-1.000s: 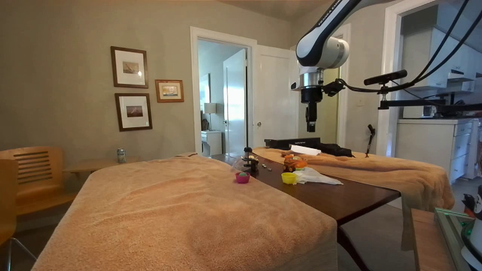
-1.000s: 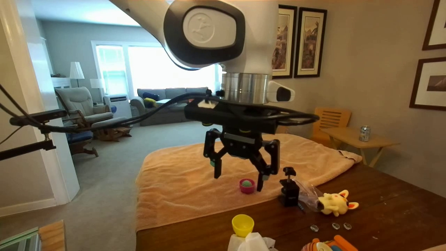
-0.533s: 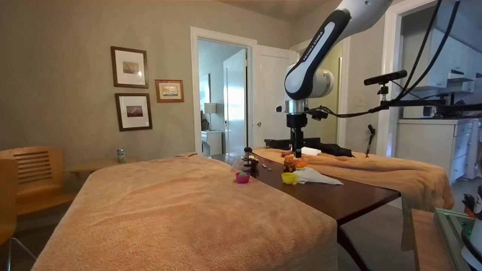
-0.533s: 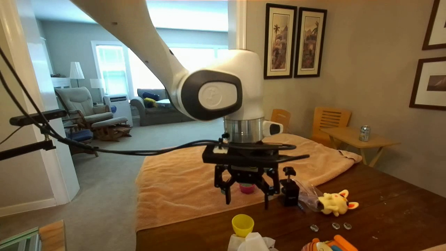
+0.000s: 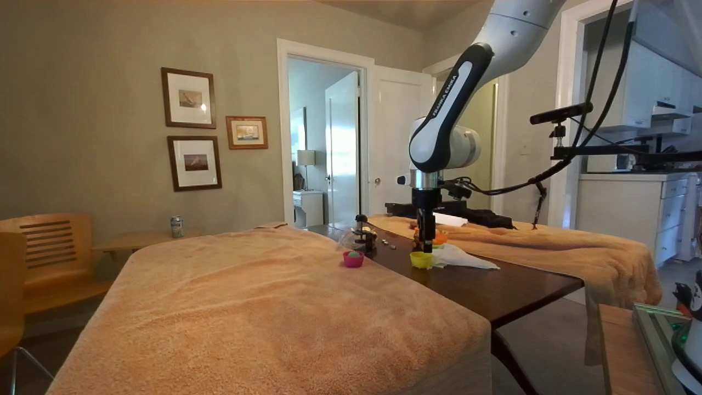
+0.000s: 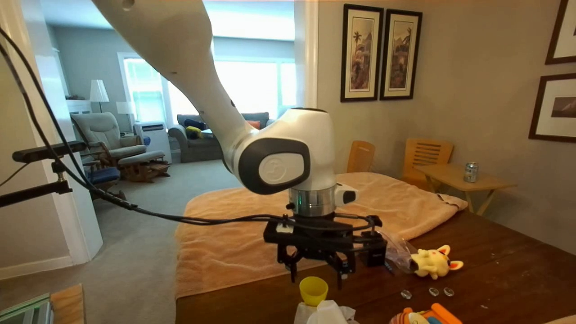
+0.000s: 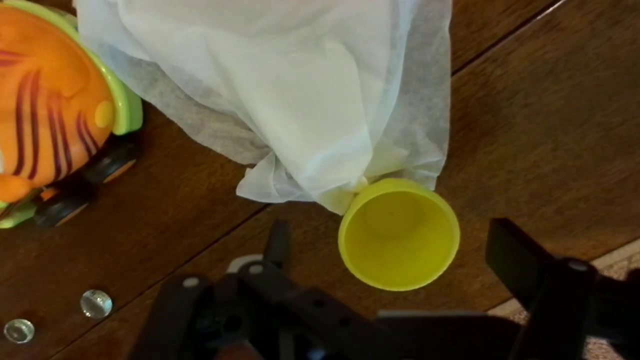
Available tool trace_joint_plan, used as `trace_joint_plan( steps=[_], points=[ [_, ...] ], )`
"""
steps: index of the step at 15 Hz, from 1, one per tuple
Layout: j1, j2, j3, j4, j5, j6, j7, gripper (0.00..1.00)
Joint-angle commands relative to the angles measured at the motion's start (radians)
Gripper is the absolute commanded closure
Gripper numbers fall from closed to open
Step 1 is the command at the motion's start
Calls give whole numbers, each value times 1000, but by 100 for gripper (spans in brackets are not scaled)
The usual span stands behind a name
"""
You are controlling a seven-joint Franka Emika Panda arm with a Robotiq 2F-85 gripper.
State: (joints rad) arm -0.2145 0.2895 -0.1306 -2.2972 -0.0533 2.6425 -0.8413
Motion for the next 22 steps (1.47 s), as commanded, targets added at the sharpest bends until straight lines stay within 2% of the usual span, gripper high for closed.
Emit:
trace_joint_plan(
  steps=[1,8,16,22],
  points=[
    [-21,1,18,1,-11,-3,9,0],
    [-22,3,22,-2,-26,23,-7,0],
    [-30,21,56,11,-5,9,-60,0],
    [-15,50,30,21,-64,8,-28,0]
  ],
)
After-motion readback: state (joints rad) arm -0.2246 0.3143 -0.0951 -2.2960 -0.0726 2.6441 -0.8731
